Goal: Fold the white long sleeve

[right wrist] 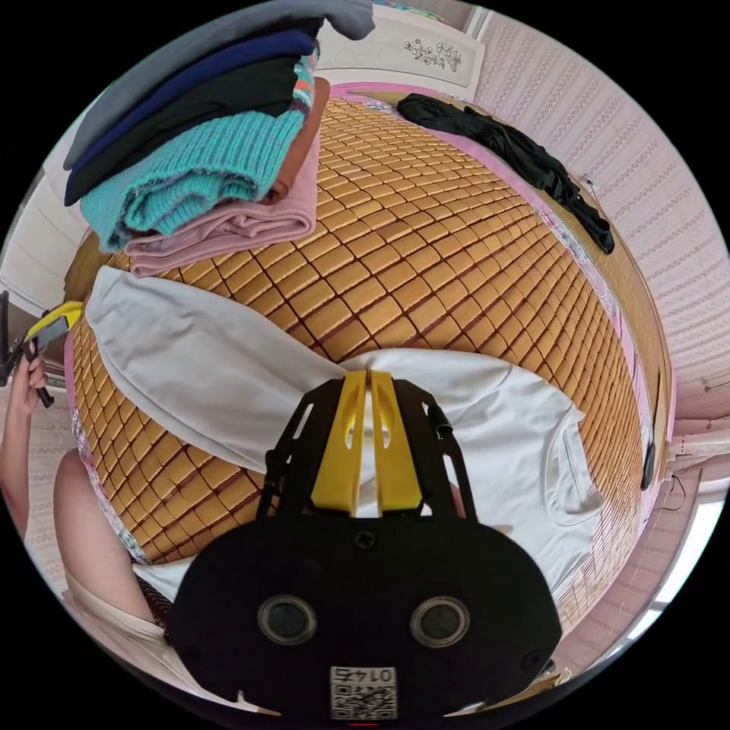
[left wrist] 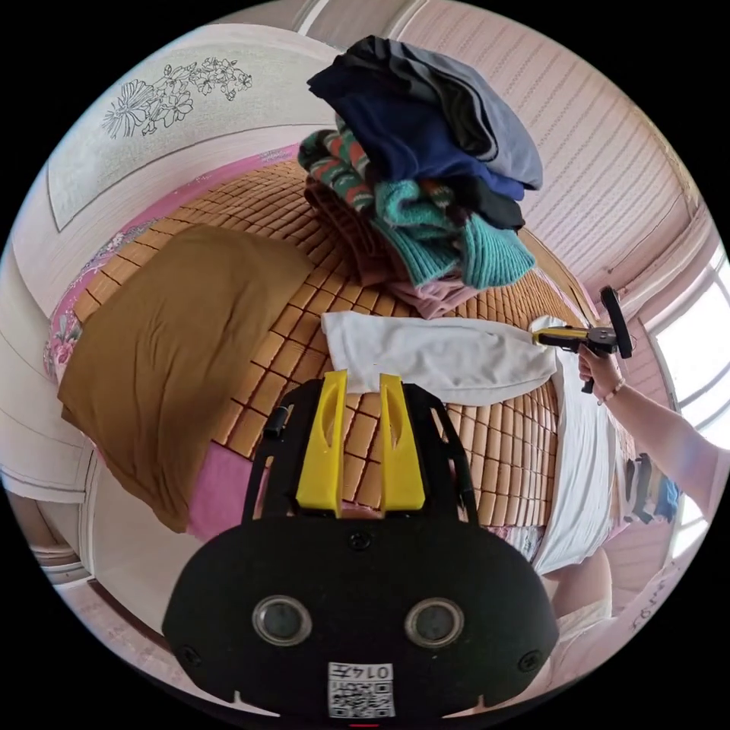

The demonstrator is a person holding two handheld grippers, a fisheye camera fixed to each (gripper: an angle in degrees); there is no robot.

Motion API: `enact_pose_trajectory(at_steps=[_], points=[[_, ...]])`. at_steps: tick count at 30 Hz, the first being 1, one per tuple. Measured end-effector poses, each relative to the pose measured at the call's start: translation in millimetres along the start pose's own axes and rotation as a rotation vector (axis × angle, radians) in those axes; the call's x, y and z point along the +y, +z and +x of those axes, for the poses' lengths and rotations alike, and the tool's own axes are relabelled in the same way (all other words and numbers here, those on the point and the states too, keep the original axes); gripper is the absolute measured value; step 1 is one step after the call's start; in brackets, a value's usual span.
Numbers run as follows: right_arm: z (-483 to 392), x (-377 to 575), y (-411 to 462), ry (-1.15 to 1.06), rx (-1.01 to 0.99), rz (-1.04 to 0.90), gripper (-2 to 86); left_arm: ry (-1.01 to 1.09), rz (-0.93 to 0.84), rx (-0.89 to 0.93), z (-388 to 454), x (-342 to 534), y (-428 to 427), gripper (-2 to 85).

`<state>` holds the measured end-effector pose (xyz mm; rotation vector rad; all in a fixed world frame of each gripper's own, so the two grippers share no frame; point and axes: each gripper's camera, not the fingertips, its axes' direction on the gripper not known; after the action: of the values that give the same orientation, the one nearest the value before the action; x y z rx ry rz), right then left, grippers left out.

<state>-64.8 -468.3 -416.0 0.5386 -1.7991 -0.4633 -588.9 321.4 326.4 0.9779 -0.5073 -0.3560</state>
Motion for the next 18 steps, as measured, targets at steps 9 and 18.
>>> enact_pose_trajectory(at_steps=[9, 18], points=[[-1.5, -2.1, 1.7, 0.021, -0.031, -0.003, 0.4, 0.084, -0.047, 0.057, -8.4, 16.8, -17.8, -0.6], [4.2, -0.7, -22.4, 0.037, -0.087, 0.087, 1.8, 0.102, -0.087, 0.016, -21.1, 31.0, -11.5, 4.8]])
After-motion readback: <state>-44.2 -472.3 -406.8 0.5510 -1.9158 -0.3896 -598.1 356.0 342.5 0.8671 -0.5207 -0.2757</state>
